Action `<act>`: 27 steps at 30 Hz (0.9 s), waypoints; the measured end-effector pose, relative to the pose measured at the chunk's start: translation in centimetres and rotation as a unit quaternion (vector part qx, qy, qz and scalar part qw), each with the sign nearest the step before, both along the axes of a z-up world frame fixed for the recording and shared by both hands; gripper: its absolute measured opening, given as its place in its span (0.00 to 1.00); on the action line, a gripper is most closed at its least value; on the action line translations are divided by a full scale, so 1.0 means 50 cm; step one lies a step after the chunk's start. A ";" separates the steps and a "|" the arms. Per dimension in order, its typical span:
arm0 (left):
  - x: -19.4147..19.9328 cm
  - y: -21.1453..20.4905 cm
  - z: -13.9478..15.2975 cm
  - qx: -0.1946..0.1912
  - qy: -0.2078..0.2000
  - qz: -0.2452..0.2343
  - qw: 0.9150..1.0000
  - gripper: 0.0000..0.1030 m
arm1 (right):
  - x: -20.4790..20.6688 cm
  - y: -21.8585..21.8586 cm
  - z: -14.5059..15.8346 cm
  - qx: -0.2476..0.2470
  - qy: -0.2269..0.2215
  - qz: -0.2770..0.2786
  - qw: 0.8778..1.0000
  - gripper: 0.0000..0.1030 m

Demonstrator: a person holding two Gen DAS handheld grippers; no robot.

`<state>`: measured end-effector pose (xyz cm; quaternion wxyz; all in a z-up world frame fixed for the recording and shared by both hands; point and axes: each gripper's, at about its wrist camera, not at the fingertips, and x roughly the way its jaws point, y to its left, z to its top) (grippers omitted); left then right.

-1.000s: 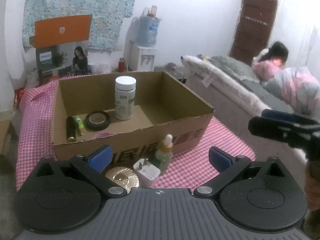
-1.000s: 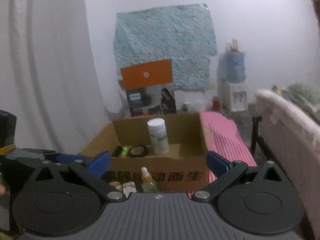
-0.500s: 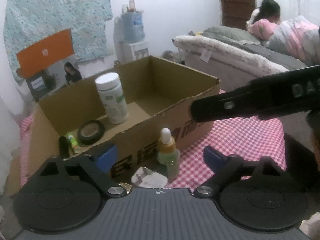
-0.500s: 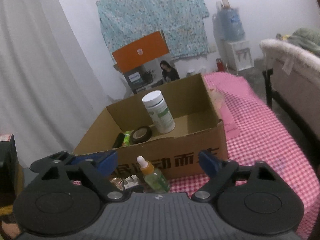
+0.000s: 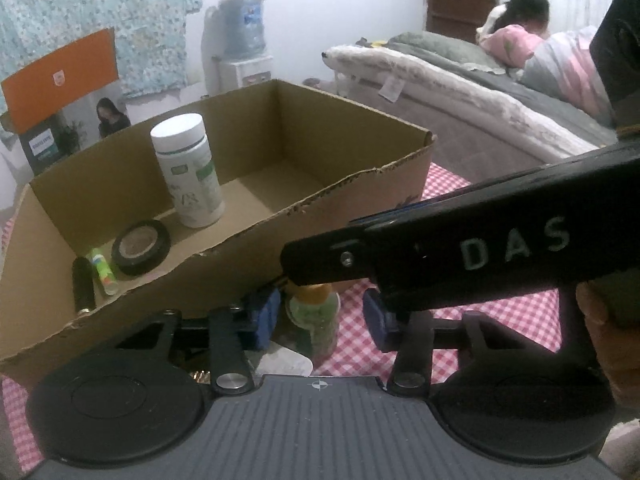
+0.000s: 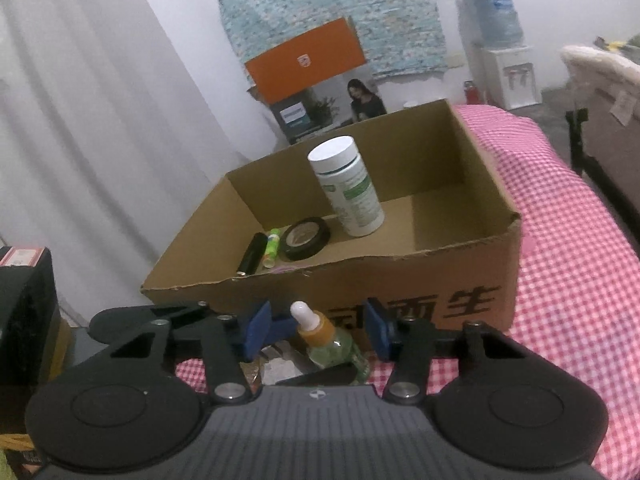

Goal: Organize rigid objects
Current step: 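Grasp the green dropper bottle with the right gripper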

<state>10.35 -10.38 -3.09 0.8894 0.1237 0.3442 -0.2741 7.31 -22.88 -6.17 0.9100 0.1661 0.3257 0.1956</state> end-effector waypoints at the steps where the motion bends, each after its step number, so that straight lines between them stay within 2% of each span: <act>1: 0.001 0.000 -0.001 -0.001 0.002 -0.001 1.000 0.40 | 0.003 0.002 -0.001 0.000 0.001 0.003 1.000 0.42; 6: 0.006 -0.004 0.000 -0.011 0.009 -0.002 1.000 0.37 | 0.011 0.005 -0.006 -0.002 0.008 0.011 1.000 0.24; 13: 0.013 -0.016 0.002 -0.046 0.029 -0.024 0.998 0.37 | 0.007 -0.013 -0.006 -0.027 0.014 0.005 1.000 0.23; 23: 0.018 -0.063 -0.016 0.015 0.020 -0.051 0.998 0.36 | 0.007 -0.038 -0.010 -0.023 0.021 0.001 1.000 0.23; 27: 0.018 -0.071 -0.018 0.023 0.008 -0.049 0.999 0.30 | 0.010 -0.040 -0.010 -0.029 0.022 0.001 0.999 0.23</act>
